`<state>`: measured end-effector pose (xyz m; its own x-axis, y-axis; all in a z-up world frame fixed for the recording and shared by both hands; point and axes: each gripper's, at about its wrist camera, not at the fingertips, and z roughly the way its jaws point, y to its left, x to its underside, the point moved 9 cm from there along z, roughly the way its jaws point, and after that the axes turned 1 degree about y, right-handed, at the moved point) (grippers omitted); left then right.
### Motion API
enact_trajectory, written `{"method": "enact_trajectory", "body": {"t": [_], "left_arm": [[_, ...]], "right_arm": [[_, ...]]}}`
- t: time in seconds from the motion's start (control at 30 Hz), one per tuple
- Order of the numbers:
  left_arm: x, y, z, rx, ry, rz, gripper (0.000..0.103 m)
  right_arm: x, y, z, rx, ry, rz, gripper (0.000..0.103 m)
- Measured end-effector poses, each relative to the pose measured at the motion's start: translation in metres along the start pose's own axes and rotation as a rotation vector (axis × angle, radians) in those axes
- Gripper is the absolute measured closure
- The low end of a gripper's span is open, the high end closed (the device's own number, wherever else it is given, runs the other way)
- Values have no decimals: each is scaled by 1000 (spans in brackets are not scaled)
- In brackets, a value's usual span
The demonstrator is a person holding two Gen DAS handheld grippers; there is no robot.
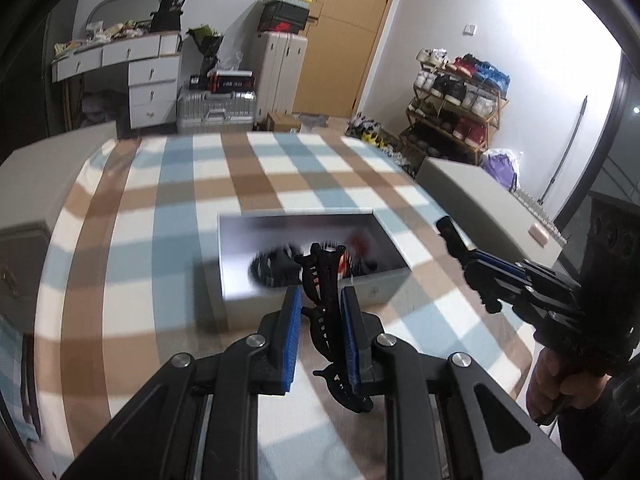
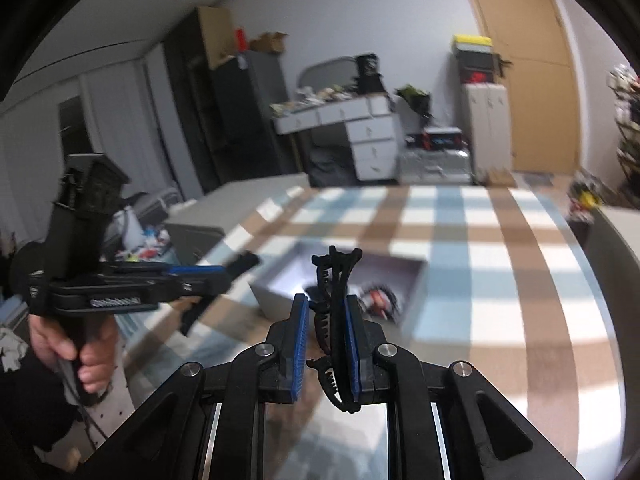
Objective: Organize jewelry
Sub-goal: 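Lift both black claw clips and carry them over the grey box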
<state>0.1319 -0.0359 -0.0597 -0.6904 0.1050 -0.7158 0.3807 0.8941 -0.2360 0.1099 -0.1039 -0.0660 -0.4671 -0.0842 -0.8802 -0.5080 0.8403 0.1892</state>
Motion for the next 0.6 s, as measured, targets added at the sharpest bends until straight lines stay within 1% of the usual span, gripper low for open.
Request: {"method": "enact_trajectory", "body": {"t": [0.07, 0.17, 0.3, 0.47, 0.6], "left_arm": [[-11, 1, 4, -3, -22, 7, 89], [-19, 6, 7, 16, -51, -8, 89], [-28, 14, 20, 33, -59, -36, 89], [-37, 17, 33, 16, -56, -27, 89], [-42, 19, 41, 26, -51, -40, 89]], "right_arm": [[-12, 2, 7, -24, -17, -10, 86], [-27, 4, 22, -76, -31, -8, 86], [-40, 1, 42, -128, -39, 0, 86], [-50, -7, 59, -156, -48, 10, 86], [-54, -18, 71, -172, -51, 34, 86]]}}
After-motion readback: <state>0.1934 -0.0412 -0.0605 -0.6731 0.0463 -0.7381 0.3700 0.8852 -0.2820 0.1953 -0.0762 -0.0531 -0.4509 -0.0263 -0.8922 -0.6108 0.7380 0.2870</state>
